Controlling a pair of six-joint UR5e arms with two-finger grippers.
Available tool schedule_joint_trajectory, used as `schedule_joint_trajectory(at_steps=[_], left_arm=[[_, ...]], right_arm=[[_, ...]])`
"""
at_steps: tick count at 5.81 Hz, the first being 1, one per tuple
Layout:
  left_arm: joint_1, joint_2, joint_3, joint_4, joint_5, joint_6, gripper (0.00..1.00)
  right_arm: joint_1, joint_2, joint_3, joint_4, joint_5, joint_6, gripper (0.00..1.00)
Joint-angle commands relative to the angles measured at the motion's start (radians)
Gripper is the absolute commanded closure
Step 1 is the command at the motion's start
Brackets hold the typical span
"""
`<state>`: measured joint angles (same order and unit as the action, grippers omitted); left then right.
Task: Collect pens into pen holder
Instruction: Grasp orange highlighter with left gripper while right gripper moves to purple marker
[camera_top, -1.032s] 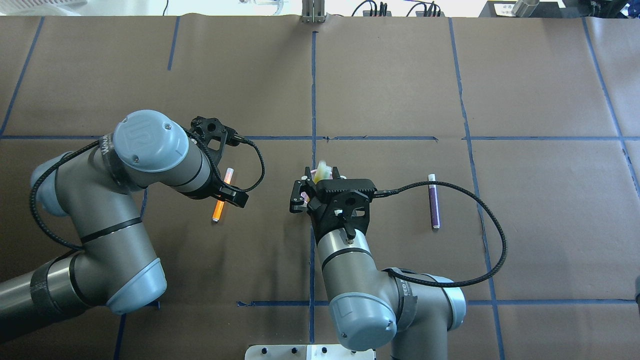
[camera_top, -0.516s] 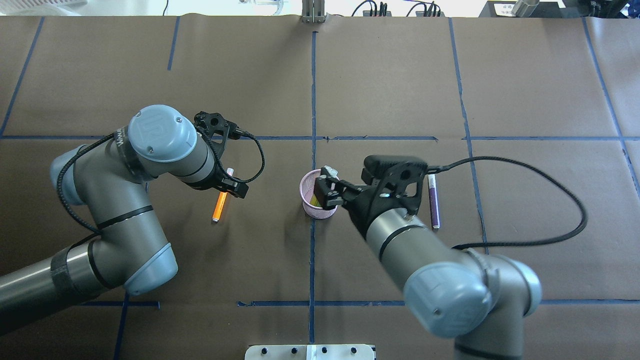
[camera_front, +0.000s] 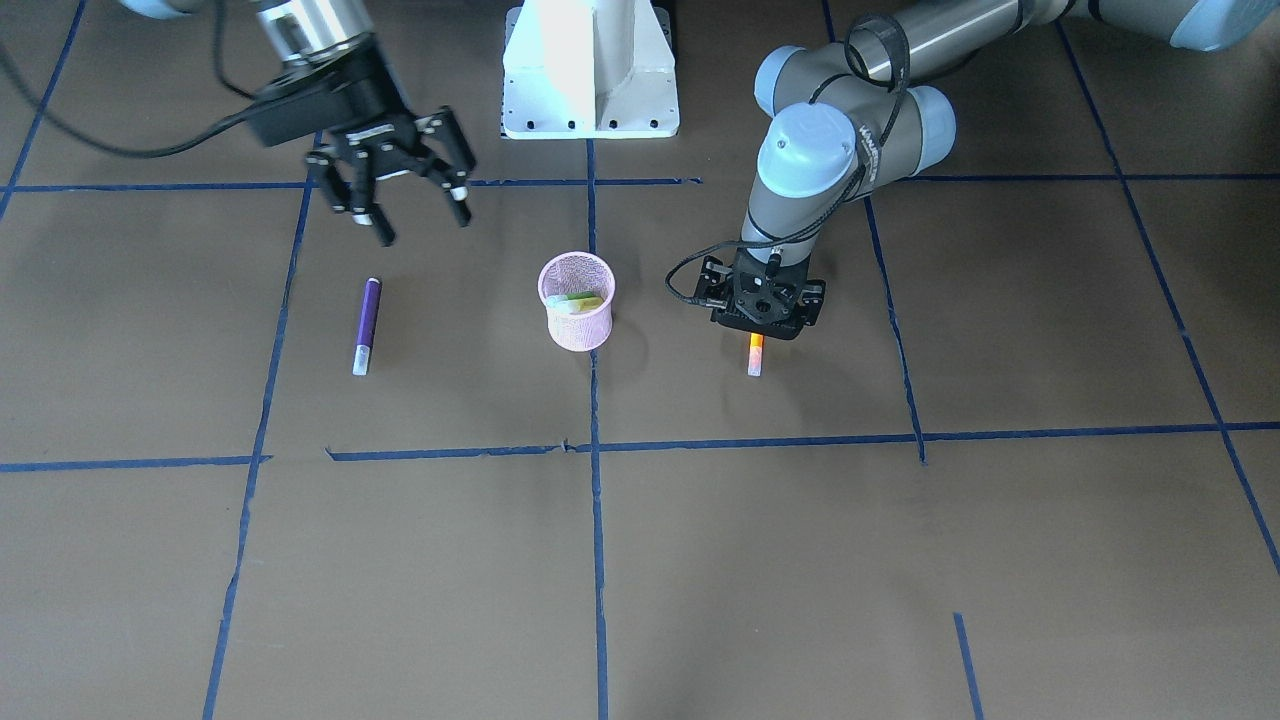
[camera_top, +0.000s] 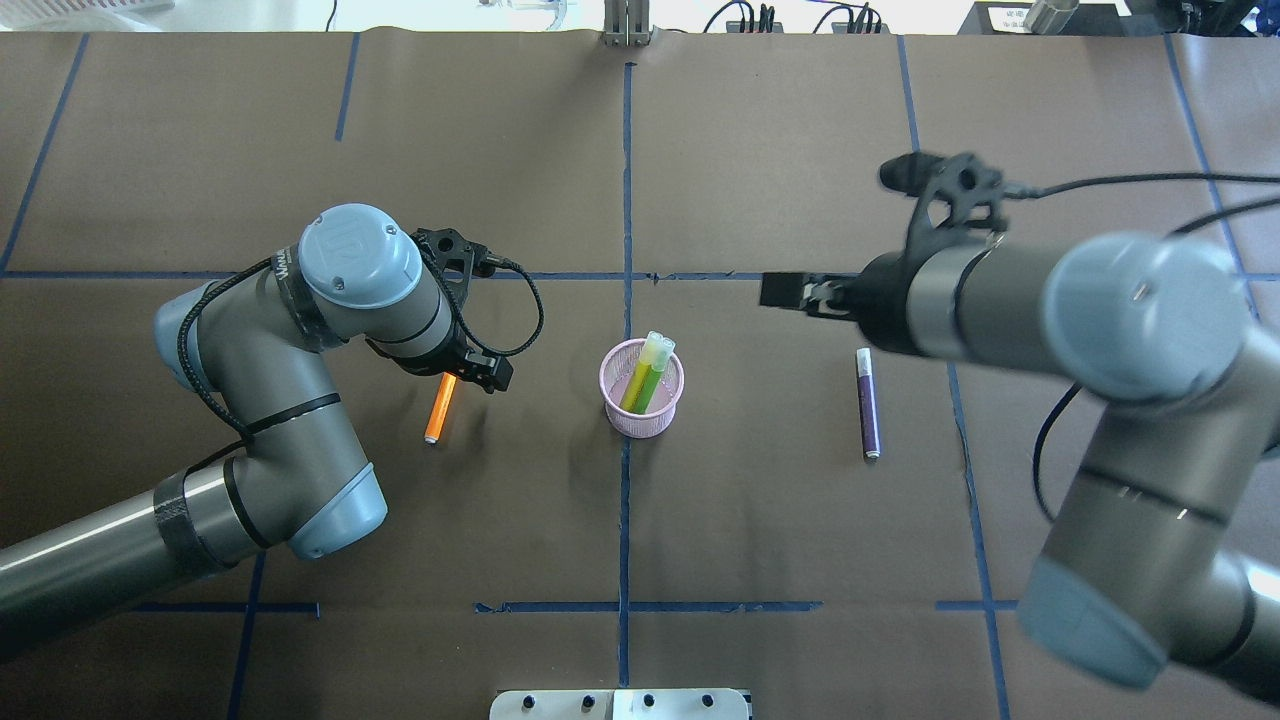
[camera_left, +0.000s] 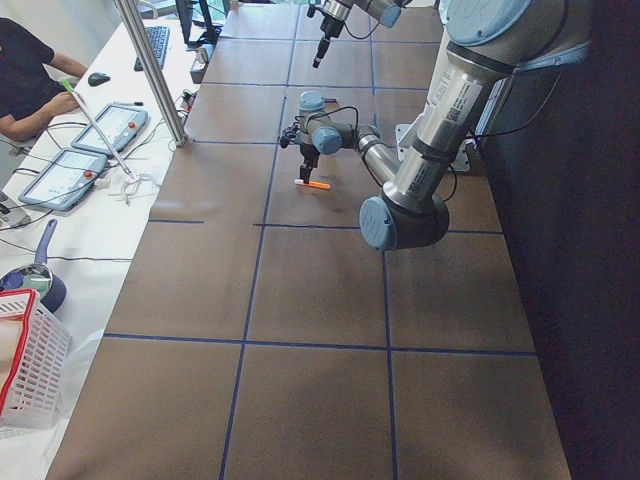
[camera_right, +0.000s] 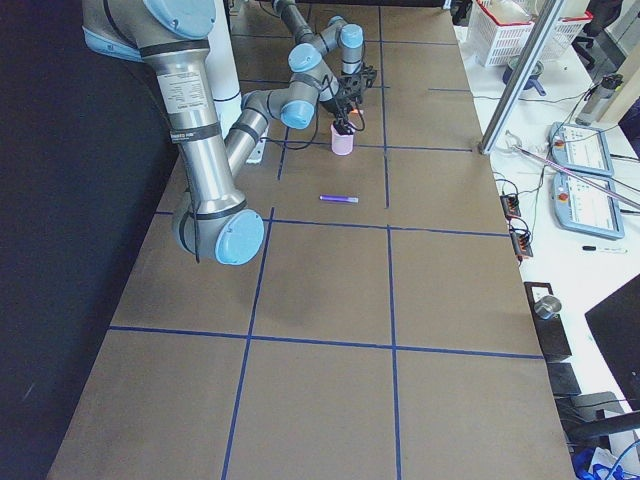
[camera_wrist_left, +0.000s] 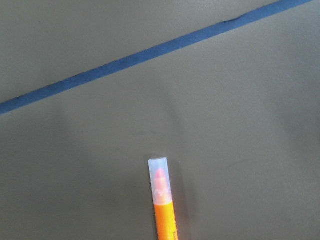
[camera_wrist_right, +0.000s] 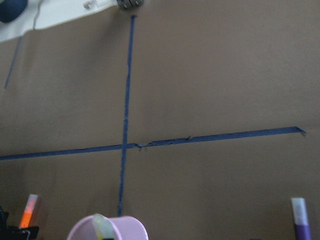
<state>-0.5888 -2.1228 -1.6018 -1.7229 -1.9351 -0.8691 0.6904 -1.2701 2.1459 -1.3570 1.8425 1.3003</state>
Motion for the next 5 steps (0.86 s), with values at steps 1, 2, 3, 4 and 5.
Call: schedule_joint_trajectory(at_steps=[1,2,3,4,5], left_arm=[[0.000,-0.003,0.023,-0.012,-0.013,-0.010,0.10],[0.001,-0.003,0.034,-0.009,-0.012,-0.023,0.11],[0.001,-0.003,0.040,-0.011,-0.012,-0.018,0.23],[0.001,-0.003,0.046,-0.011,-0.012,-0.016,0.34],[0.000,-0.002,0.048,-0.012,-0.012,-0.016,0.40]], right_arm=[[0.144,-0.064,-0.020,-0.146,0.274,-0.143,0.08],[0.152,-0.058,-0.027,-0.256,0.302,-0.296,0.10],[0.167,-0.054,-0.026,-0.304,0.334,-0.350,0.10],[0.166,-0.049,-0.029,-0.304,0.336,-0.351,0.10],[0.166,-0.049,-0.032,-0.304,0.336,-0.351,0.09]])
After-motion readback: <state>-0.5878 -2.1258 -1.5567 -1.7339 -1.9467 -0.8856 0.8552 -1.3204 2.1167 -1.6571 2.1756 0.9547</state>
